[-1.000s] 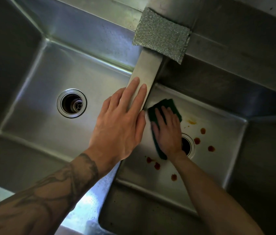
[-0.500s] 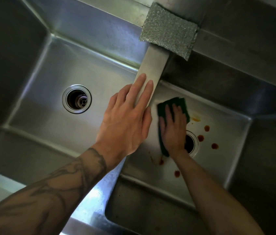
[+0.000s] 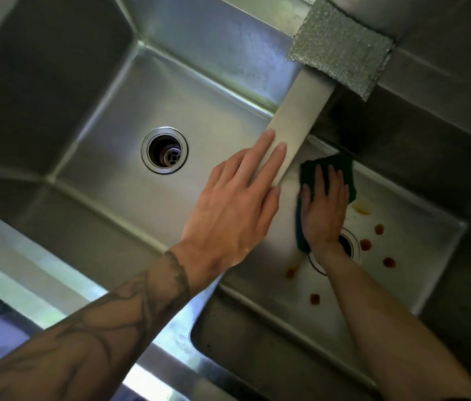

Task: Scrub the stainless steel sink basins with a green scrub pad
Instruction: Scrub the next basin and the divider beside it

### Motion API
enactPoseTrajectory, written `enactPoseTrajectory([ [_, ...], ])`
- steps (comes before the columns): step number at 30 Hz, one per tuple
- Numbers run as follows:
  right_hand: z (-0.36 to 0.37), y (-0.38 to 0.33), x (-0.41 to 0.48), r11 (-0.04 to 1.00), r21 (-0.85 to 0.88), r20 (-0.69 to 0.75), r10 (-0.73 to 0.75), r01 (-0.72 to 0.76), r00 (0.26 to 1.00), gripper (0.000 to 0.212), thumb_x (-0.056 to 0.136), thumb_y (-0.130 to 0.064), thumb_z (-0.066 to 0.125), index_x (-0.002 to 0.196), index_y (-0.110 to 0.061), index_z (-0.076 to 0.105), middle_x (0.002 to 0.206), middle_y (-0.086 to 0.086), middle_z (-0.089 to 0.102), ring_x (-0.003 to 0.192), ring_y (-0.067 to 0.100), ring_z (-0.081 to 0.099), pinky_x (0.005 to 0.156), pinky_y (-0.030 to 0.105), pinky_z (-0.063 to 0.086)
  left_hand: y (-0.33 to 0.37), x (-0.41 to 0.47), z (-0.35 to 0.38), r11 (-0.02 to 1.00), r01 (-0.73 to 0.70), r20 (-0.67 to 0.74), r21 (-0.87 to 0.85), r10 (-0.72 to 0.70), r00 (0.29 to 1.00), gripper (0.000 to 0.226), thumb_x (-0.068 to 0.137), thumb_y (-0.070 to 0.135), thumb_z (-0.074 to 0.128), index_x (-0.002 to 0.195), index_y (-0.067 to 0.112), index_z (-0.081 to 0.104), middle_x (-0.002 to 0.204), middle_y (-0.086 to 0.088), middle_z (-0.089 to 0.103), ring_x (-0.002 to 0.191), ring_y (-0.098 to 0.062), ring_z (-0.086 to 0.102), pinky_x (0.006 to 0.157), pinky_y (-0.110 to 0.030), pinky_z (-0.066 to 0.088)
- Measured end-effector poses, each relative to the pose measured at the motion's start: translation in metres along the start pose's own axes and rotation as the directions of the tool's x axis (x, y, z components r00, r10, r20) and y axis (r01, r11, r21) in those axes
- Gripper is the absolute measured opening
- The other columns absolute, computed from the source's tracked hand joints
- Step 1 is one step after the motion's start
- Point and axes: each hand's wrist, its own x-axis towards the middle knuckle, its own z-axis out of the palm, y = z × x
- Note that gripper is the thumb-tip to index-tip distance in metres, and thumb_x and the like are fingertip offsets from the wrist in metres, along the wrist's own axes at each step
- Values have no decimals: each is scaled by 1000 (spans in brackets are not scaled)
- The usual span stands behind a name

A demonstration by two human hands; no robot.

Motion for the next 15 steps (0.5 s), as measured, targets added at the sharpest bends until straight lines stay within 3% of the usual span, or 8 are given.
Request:
enactPoseTrajectory([
  [3, 6, -31, -20, 999, 16, -1, 44, -44, 999, 52, 112, -33, 36, 158, -7, 40, 163, 22, 37, 154, 38, 30, 126, 55, 22, -1, -37, -2, 1000, 27, -2, 14, -27, 1000, 54, 115, 29, 41, 165, 11, 38, 175, -10, 30, 146, -34, 49, 118, -49, 43],
  [7, 6, -30, -81, 964, 49, 90, -263, 260, 960, 51, 111, -31, 45, 156, -8, 43, 161, 20, 41, 152, 37, 34, 124, 56, 27, 1, -62, -3, 996, 53, -1, 71, -53, 999, 56, 114, 31, 37, 167, 11, 35, 176, -10, 27, 143, -34, 53, 116, -49, 45],
  [9, 3, -9, -69, 945, 37, 99, -326, 324, 940, 50, 110, -32, 46, 155, -9, 45, 161, 19, 41, 152, 35, 33, 125, 55, 26, 3, -63, -1, 995, 60, -18, 85, -59, 998, 56, 113, 30, 38, 166, 11, 37, 176, -10, 29, 140, -35, 55, 115, -49, 46],
  [15, 7, -28, -33, 999, -2, -5, 32, -32, 999, 50, 112, -33, 39, 155, -9, 44, 161, 19, 40, 152, 36, 33, 124, 55, 26, 1, -65, 3, 994, 60, -39, 88, -57, 998, 56, 114, 32, 39, 167, 13, 36, 176, -8, 29, 139, -33, 55, 117, -45, 44],
])
